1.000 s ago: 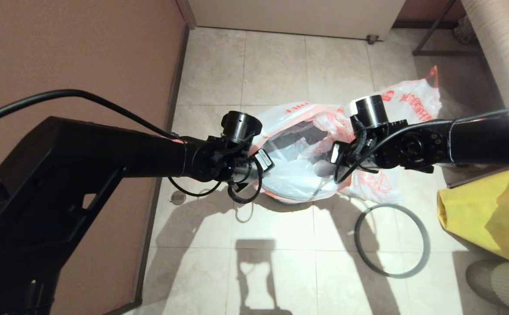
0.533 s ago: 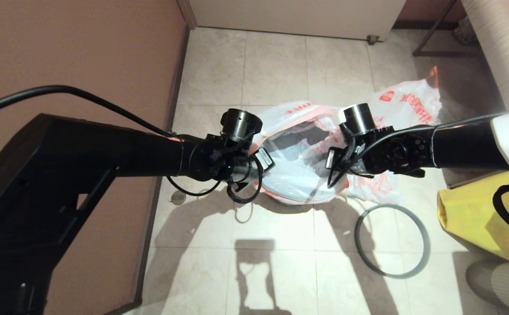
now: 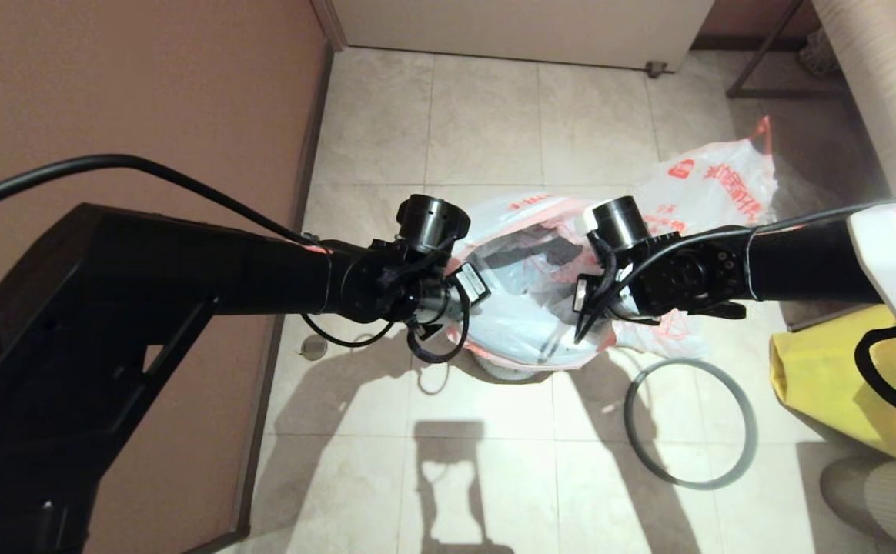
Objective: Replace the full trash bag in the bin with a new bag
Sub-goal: Put the new garbage bag on the trash can
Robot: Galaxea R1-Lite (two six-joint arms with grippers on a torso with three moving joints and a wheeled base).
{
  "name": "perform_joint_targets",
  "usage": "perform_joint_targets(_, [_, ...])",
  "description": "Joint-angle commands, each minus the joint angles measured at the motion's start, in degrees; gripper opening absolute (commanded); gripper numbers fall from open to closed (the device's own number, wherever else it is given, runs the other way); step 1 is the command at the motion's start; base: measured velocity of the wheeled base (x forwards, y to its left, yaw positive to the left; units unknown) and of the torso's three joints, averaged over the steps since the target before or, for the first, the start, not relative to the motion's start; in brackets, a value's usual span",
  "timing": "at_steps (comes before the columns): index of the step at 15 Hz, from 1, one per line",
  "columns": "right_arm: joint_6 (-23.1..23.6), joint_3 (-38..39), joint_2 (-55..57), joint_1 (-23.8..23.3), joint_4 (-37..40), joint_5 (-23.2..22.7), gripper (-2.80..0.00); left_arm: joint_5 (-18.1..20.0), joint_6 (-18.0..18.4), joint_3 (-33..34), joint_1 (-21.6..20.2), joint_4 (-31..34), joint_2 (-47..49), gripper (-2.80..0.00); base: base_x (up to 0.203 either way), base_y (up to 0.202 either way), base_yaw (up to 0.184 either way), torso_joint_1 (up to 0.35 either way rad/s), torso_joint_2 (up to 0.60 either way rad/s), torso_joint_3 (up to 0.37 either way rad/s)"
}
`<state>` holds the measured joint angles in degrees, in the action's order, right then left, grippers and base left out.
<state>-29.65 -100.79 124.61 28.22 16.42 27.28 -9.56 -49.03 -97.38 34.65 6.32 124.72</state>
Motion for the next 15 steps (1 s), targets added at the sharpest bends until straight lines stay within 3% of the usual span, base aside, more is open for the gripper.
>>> perform_joint_targets(1, [0.03,-0.02,0.09,-0.01,0.1,0.23,-2.8,-0.62,-0.19,0.08,-0.02,0.16,-0.47,0.0,0.0,0.0,0.0,0.0,0.0,0.0])
perform_joint_targets(6, [2.41,0.25,1.16,-0.01,-0.52,0.93,-2.8,-2.57,1.75,0.35,0.16,2.03,-4.31,0.0,0.0,0.0,0.0,0.0,0.0,0.0])
perform_joint_targets(15, [5.57,1.88,3.88,-0.1,-0.78,2.25,-2.8,-5.08,2.88,-0.8,-0.81,1.66,-2.27,0.0,0.0,0.0,0.0,0.0,0.0,0.0])
